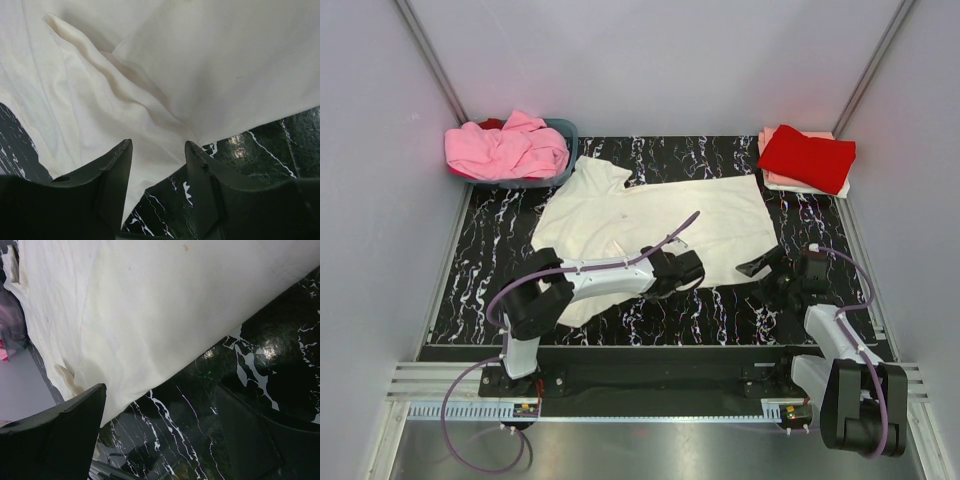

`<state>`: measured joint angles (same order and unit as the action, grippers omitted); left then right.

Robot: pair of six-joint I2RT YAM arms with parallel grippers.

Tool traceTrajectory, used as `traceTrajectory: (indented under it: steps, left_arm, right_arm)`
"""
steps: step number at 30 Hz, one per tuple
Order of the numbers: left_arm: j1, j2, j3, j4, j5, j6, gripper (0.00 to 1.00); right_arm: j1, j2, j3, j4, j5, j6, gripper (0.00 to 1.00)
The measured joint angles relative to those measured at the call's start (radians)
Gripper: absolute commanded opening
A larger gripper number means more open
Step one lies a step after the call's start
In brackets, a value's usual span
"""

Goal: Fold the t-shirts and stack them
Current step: Fold the tshirt

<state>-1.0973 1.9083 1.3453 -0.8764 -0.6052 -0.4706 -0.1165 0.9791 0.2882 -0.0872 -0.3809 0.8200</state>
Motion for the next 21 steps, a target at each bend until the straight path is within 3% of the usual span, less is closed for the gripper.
traceTrajectory:
  steps: [17,21]
  left_arm:
    - [-0.045,-0.008,-0.064,0.006,0.005,-0.064,0.52]
    - [-0.045,-0.008,-0.07,0.007,-0.005,-0.073,0.42]
  right_arm:
    - [0.003,0.034,0.0,0.041,-0.008,0.0,0.95]
    - [0.003,0.043,0.0,0.052,-0.017,0.0,0.95]
